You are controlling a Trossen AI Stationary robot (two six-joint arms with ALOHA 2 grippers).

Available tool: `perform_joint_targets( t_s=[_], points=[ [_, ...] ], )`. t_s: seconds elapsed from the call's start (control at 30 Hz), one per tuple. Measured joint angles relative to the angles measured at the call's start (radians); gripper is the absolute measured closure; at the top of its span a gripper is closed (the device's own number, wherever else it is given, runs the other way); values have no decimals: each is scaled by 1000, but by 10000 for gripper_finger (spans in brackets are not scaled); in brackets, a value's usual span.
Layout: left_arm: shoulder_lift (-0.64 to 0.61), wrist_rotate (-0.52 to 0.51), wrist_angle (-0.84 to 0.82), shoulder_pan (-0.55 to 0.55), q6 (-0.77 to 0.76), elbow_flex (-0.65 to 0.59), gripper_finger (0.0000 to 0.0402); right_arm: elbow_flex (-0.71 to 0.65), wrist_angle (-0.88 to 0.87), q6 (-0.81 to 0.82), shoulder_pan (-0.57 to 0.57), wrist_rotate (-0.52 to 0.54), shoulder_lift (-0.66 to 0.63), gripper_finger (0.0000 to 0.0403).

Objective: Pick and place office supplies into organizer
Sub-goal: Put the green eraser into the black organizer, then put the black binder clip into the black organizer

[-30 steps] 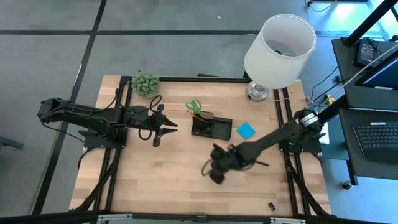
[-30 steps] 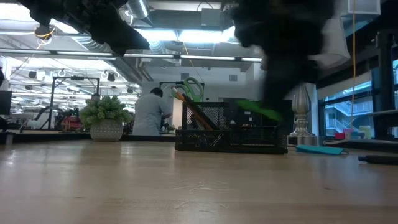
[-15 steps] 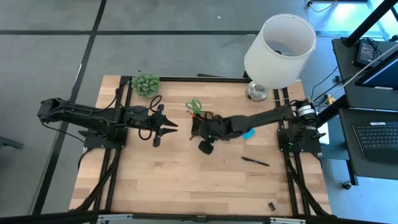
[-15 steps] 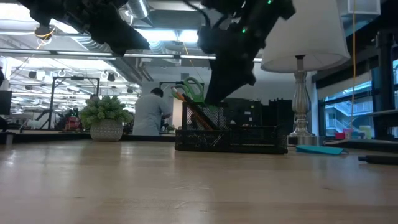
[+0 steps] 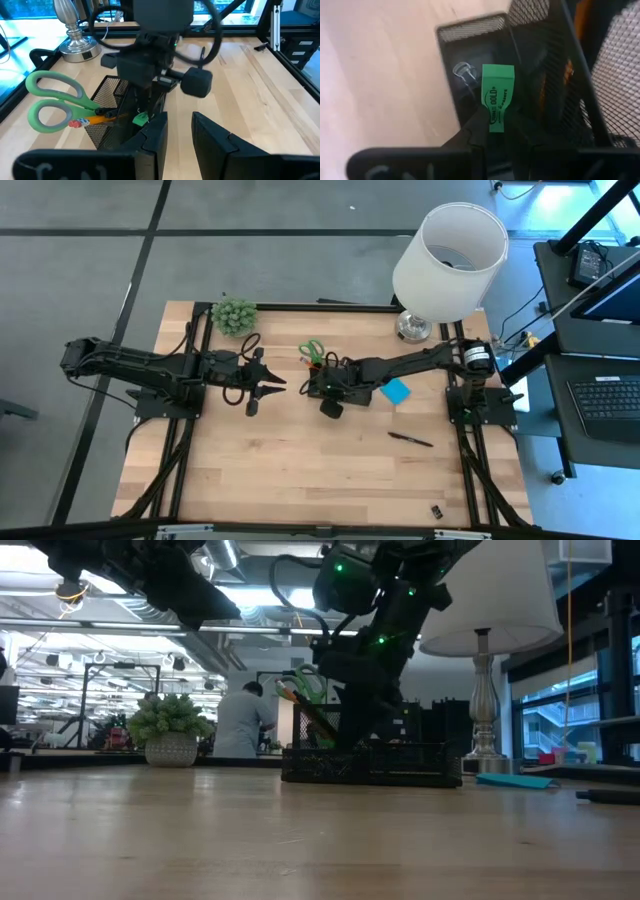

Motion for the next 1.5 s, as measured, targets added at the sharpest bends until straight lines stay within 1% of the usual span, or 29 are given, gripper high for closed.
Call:
perform_joint_targets(
  t_s=[0.2, 0.33, 0.43, 0.6, 0.73, 0.9, 1.03, 1.1, 1.17, 1.27, 1.4, 1.5],
  points=[
    [0, -3, 0, 0, 30, 0, 320, 0, -2, 0, 3, 8, 7, 349],
    [0, -19, 0, 0, 30, 0, 320, 0, 0, 8, 2, 7, 8, 333],
    [0, -27, 0, 0, 30, 0, 320, 1, 3, 26, 3, 1, 8, 307],
    [0, -28, 0, 0, 30, 0, 320, 1, 0, 53, 3, 10, 8, 250],
    [0, -28, 0, 0, 31, 0, 320, 3, -12, 67, 7, 18, -4, 224],
    [0, -28, -3, 0, 31, 0, 320, 0, -39, 156, 31, -6, -65, 217],
    [0, -34, -6, 0, 49, -1, 320, 1, -40, 159, 51, -5, -114, 217],
    [0, -36, -5, 0, 56, -1, 320, 0, -72, 179, 58, -5, -139, 217],
    [0, -43, -5, 0, 56, -1, 320, 0, -119, 231, 79, -20, -184, 217],
    [0, -45, -7, 0, 57, -1, 320, 3, -257, 365, 136, -107, -246, 216],
    [0, -49, -12, 0, 57, -1, 320, 2, -459, 670, 244, -196, -317, 217],
    [0, -49, -13, 0, 57, -1, 320, 2, -567, 927, 354, -255, -348, 217]
  ],
)
